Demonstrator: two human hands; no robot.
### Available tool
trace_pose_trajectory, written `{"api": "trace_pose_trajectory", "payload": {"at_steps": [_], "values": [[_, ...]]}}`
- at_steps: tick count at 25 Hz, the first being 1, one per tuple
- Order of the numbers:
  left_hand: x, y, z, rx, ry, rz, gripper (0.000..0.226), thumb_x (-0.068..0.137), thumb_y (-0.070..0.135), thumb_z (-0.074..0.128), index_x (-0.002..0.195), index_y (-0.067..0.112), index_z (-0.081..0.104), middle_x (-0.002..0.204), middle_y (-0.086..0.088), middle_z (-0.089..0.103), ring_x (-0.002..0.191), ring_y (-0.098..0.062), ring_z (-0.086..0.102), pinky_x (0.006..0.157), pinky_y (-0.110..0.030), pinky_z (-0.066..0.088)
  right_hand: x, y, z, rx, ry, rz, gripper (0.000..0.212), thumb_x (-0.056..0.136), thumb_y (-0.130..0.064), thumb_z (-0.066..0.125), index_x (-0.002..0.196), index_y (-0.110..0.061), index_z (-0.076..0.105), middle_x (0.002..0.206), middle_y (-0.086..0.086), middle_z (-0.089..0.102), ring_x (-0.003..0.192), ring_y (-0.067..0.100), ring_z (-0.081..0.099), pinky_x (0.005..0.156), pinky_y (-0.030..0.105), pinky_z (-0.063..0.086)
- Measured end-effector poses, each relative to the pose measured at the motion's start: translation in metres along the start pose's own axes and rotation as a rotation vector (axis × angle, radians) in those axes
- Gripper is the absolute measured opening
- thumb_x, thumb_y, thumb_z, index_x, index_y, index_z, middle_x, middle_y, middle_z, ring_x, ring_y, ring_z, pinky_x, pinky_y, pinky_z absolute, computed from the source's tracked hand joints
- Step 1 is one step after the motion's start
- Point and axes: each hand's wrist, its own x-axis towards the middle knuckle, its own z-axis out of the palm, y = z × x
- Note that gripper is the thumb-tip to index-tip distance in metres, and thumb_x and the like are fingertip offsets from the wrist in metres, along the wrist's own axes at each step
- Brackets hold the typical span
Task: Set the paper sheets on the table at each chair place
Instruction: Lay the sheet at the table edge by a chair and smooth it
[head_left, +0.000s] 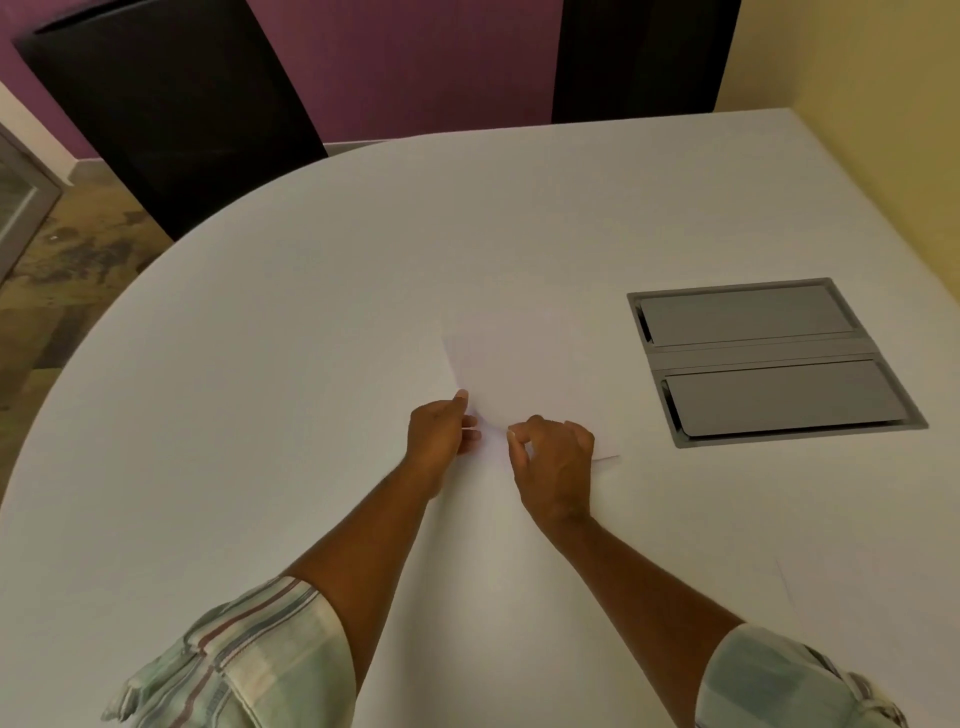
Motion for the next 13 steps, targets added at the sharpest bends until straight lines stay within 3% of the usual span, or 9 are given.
{"api": "trace_pose_trajectory", "payload": {"at_steps": [2,4,7,10,13], "values": [[-0.009,0.003,0.01,-0.126,-0.074,-0.101,0.028,0.106,0.046,0.058,0.105,0.02,0.068,0.106,-0.007,0.078,0.096,-0.032,0.078,0.091,-0.046,0.066,-0.016,0.004,-0.009,0.021,0.094,-0.087,0.013,0.095,-0.024,0.075,0.083,-0.018,0.072,0.077,-0.003,0.07,0.078,0.019,0.07,0.104,0.047,0.049],[-0.019,-0.002,0.015,-0.185,-0.082,-0.116,0.016,0.107,0.033,0.061,0.106,0.018,0.068,0.111,-0.011,0.078,0.099,-0.034,0.078,0.089,-0.051,0.066,-0.038,0.009,-0.014,0.037,0.197,-0.219,0.012,0.088,-0.021,0.083,0.081,-0.017,0.074,0.078,-0.003,0.073,0.079,0.017,0.072,0.103,0.049,0.052],[-0.037,-0.013,0.015,-0.113,-0.047,-0.089,0.017,0.103,0.008,0.062,0.115,0.014,0.071,0.117,-0.012,0.077,0.103,-0.034,0.075,0.09,-0.051,0.066,-0.072,0.017,-0.021,0.098,0.161,-0.338,0.017,0.087,-0.034,0.084,0.085,-0.019,0.076,0.085,-0.004,0.077,0.087,0.014,0.074,0.109,0.043,0.045],[-0.067,-0.019,0.01,-0.056,-0.049,-0.046,0.023,0.101,0.007,0.059,0.108,0.024,0.073,0.113,-0.004,0.078,0.1,-0.029,0.075,0.09,-0.047,0.066,-0.098,0.024,-0.036,0.226,0.101,-0.305,0.04,0.094,-0.06,0.065,0.095,-0.021,0.077,0.098,-0.008,0.078,0.098,0.008,0.071,0.112,0.042,0.041],[-0.097,-0.028,-0.004,-0.075,-0.084,-0.026,0.029,0.099,0.007,0.057,0.106,0.028,0.076,0.104,0.001,0.082,0.093,-0.025,0.08,0.087,-0.047,0.067,-0.109,0.033,-0.06,0.298,0.165,-0.155,0.035,0.101,-0.05,0.058,0.109,-0.019,0.073,0.117,-0.004,0.075,0.111,0.014,0.067,0.111,0.033,0.038]]}}
